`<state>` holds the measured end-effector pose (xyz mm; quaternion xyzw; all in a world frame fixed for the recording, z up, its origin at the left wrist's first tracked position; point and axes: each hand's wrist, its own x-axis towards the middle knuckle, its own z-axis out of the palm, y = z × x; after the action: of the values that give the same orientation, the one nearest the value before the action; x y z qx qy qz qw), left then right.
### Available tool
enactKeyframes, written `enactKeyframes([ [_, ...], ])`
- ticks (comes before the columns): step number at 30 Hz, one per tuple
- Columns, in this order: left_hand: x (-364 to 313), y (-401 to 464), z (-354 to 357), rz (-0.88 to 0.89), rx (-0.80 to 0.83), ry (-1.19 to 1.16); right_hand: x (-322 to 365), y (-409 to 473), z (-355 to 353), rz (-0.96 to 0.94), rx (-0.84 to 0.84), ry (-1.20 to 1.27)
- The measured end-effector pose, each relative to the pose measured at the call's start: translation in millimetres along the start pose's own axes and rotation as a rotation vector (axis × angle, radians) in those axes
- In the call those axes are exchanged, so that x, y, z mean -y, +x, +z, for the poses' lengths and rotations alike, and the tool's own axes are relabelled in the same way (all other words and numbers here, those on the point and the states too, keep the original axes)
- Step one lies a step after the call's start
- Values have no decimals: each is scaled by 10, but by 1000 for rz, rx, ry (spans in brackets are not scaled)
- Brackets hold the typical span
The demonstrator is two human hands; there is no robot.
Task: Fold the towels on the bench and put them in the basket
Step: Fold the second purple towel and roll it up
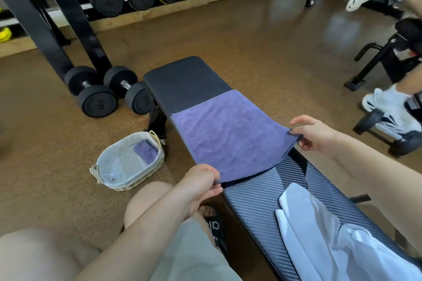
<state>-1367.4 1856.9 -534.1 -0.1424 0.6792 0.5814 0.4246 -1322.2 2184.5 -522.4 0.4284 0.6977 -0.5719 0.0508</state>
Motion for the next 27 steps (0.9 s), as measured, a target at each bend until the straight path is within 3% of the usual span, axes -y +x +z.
enactKeyframes([
  [4, -301, -39, -148, 50, 70, -75, 259, -11, 0, -59, 144, 271],
  [6, -441, -28, -263, 133, 65, 148, 415, 45, 27, -74, 172, 363],
  [9, -617, 151, -454, 267, -95, 475, 628, 206, 123, -100, 176, 416],
  [18, -1126, 860, -880, 500, -245, 648, 1071, 892, 592, -247, 12, 95],
  [21, -1231, 1072, -996, 526, -239, 659, 1169, 1168, 704, -276, -51, -121],
  [27, -1249, 1447, -1079, 520, -285, 639, 1088, 1593, 1033, -289, -90, -193],
])
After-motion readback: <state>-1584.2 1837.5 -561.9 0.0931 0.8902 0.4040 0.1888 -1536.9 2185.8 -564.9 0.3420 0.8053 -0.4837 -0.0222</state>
